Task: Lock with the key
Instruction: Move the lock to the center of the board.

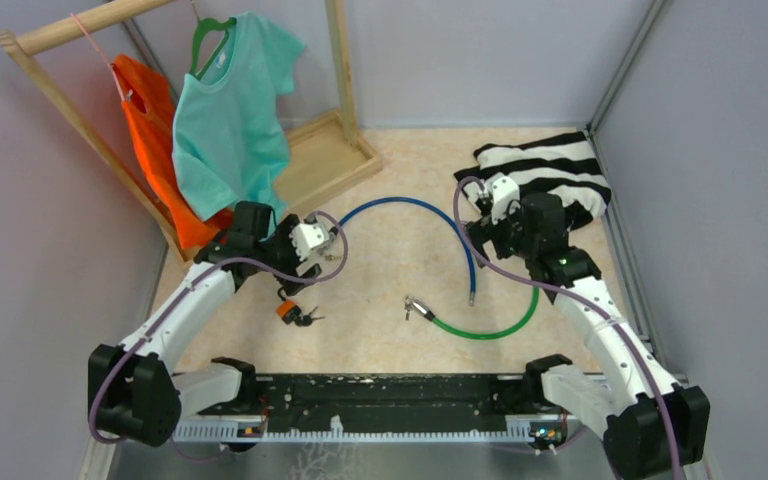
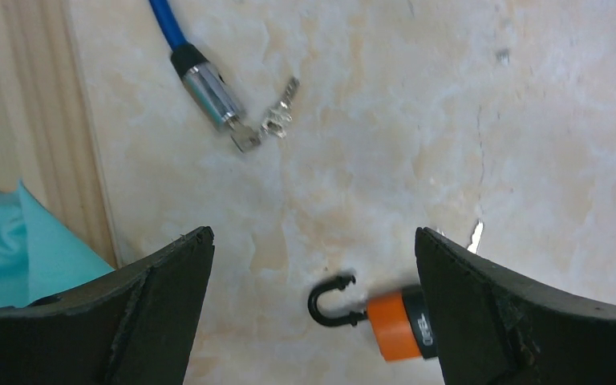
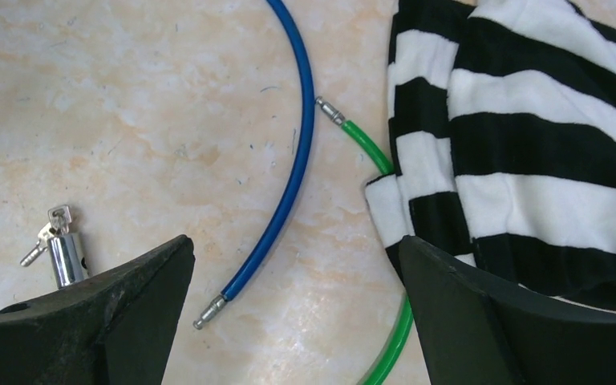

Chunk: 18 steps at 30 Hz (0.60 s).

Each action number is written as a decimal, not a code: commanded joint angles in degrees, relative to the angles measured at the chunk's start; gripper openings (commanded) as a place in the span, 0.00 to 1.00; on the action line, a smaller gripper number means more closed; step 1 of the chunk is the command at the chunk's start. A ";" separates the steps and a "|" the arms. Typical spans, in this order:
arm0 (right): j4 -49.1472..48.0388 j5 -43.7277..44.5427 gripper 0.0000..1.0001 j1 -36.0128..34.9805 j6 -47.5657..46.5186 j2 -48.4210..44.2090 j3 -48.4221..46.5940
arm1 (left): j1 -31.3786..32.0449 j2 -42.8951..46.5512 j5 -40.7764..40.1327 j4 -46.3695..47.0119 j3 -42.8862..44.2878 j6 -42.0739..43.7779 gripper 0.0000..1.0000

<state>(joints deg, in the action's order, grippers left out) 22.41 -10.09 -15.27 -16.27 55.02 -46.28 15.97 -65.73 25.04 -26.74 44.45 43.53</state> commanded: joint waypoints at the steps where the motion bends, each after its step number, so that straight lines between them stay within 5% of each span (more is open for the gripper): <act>1: -3.94 -1.89 0.99 -0.46 0.37 -0.20 1.48 | 0.38 0.94 -2.81 -14.14 -0.31 14.29 0.99; 10: -3.78 -2.39 0.99 -0.47 0.19 1.58 2.16 | 0.38 0.53 -3.92 -28.41 -1.27 40.85 0.99; 18: -3.29 -0.97 0.99 -0.44 -0.75 3.36 2.07 | 0.60 -6.34 -9.72 -31.43 -0.63 53.63 0.99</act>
<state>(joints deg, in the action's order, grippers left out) 21.87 -11.49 -15.27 -16.45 58.06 -43.88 16.03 -69.91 18.68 -54.85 43.27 86.67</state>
